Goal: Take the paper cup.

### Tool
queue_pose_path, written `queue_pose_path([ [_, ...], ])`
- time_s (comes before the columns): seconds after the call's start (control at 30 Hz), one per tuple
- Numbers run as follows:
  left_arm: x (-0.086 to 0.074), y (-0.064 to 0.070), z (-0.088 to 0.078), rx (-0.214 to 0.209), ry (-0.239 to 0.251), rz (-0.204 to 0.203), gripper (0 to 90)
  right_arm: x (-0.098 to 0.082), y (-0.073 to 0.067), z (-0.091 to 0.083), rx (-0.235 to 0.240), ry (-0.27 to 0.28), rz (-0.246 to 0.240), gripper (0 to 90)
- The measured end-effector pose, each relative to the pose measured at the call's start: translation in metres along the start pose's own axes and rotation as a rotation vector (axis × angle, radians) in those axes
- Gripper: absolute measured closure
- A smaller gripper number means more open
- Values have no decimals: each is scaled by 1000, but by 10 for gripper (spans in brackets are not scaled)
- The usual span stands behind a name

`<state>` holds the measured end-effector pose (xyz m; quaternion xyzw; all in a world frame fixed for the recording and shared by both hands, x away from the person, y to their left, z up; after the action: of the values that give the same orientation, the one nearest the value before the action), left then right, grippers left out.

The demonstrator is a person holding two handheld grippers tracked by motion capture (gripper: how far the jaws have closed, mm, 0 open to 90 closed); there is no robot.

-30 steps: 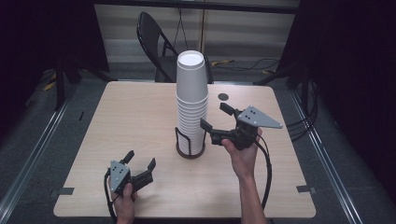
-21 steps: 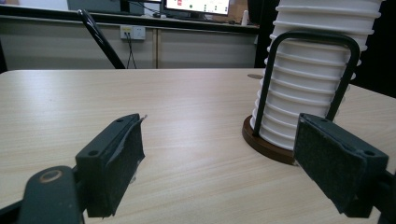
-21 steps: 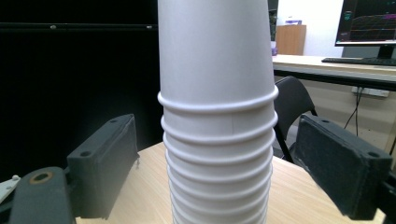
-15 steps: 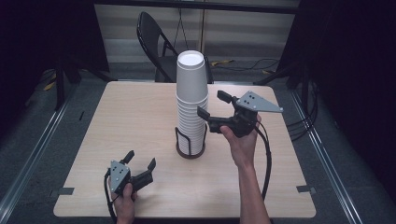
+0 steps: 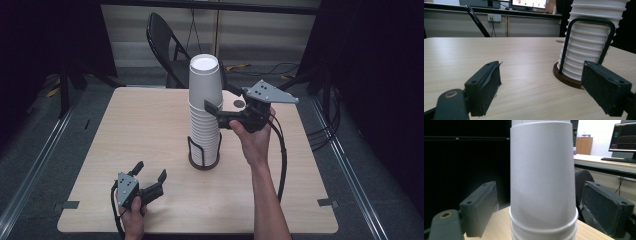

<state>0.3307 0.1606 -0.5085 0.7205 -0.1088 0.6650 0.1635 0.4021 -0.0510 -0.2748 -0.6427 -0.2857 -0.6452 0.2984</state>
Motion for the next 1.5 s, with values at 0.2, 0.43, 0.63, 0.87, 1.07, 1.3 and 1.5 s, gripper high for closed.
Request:
queue_pose_path([
  [0.2, 0, 0, 0, -1, -1, 1, 160, 0, 4, 13, -12, -28, -11, 126],
  [0.43, 0, 0, 0, 0, -2, 4, 161, -6, 7, 30, -5, -65, -3, 121],
  [0.63, 0, 0, -1, -1, 1, 3, 161, -12, 7, 41, -4, -93, -10, 96],
  [0.87, 0, 0, -1, -1, -1, 3, 160, -13, 7, 46, -4, -111, -8, 94],
  [1.07, 0, 0, 0, -3, -3, 1, 161, -12, 7, 45, 2, -109, -12, 112],
  [1.3, 0, 0, 0, -2, -2, 3, 161, -11, 7, 46, -3, -105, -23, 117],
  [1.5, 0, 0, -1, -1, 0, 3, 161, -7, 6, 46, -11, -83, -27, 121],
])
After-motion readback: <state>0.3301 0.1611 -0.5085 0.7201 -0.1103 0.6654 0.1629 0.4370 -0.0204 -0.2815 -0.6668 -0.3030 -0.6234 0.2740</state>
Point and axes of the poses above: each handheld gripper's, and its own axes: z roughly forward along the jaws, x roughly out of its top, y roughly to its right, the point moved 9 cm from there along z, roughly forward along the jaws, and after that the axes turned 3 degrees about y, right-handed, at the moved point
